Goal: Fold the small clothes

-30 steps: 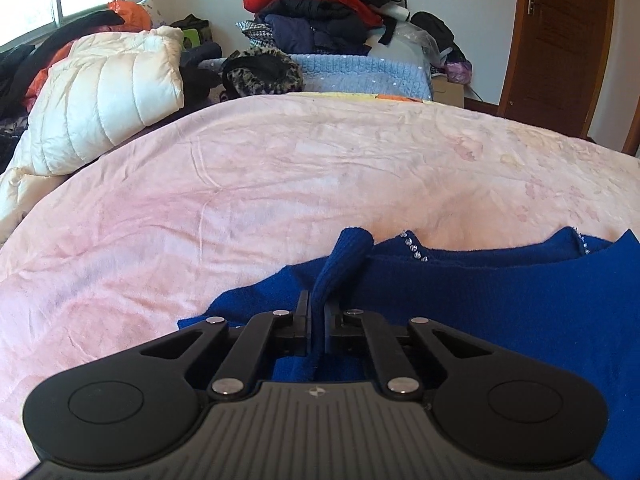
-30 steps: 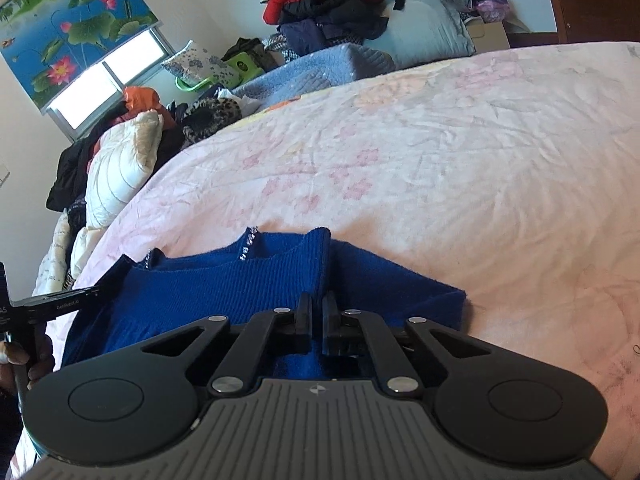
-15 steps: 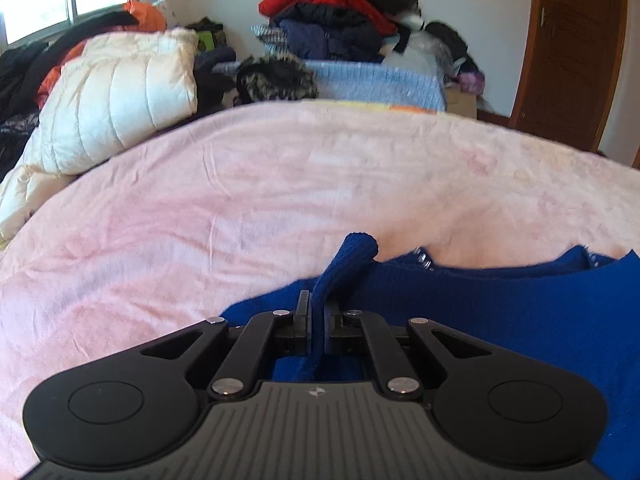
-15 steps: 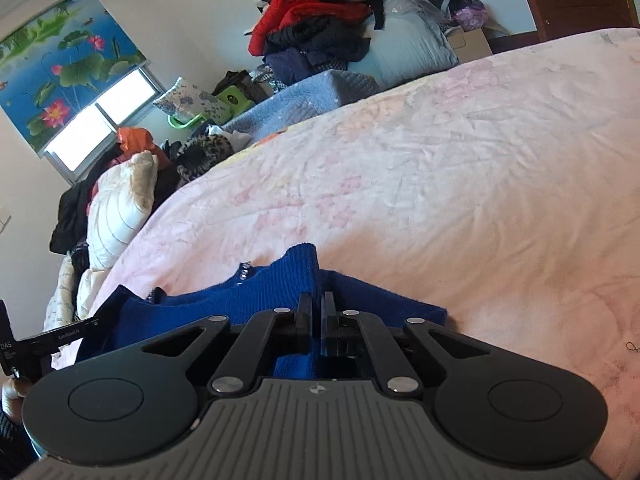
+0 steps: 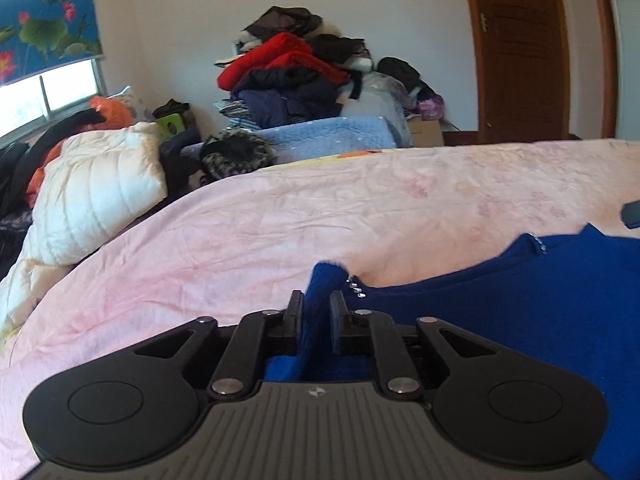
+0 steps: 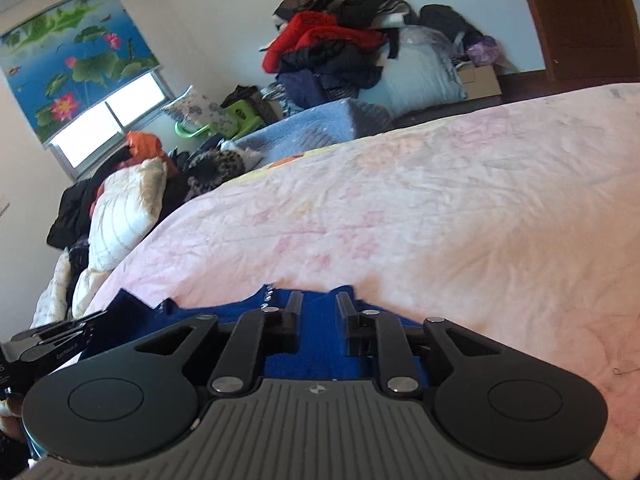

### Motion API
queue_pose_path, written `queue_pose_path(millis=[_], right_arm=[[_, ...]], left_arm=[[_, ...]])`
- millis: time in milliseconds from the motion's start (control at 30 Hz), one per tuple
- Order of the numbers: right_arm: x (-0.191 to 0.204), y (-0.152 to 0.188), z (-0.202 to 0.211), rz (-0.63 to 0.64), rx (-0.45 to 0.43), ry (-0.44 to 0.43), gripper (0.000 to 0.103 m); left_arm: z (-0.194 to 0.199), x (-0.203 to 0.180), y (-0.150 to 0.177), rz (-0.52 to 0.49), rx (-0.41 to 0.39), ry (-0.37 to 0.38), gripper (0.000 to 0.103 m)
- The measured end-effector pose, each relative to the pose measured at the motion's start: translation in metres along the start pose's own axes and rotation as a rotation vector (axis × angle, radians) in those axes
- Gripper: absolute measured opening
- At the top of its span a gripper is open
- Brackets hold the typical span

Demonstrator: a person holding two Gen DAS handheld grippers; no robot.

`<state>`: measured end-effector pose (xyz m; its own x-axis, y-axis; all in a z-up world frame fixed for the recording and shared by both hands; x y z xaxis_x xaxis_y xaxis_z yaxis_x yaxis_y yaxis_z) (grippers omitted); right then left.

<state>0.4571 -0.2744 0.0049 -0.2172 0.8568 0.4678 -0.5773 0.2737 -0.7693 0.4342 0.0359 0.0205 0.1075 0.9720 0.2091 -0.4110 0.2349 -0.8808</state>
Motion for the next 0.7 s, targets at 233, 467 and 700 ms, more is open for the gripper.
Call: queue_pose_path(millis=[233, 467, 700], right_arm=[[0.016, 0.043, -0.042, 0.154, 0.109, 0.065, 0.035], [0.006, 0.05, -0.034, 0.111, 0.02, 0.002, 0.034], [0.003, 0.05, -0.032, 0.081, -0.013, -0.003, 0.033]], left_arm=[[-0.019, -0.002, 0.011, -0.011, 0.038, -0.055, 0.06], [-0.048, 0.042, 0.042, 0.106, 0.156, -0.159, 0.064], [-0.057, 0.075, 0.059, 0.311, 0.169, -0.18, 0.09]])
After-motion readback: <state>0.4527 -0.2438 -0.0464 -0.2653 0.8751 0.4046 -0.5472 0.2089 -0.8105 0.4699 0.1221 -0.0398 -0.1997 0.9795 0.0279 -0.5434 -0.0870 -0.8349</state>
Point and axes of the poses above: each gripper's, at about its wrist camera, not at the fingertips, and z roughly against the way its jaws point, x to its left, y to its underside, the point moved 9 cm from there along -z, roughly the way its jaws point, and after that the axes turned 8 degrees about -x, right-handed, at the moved point
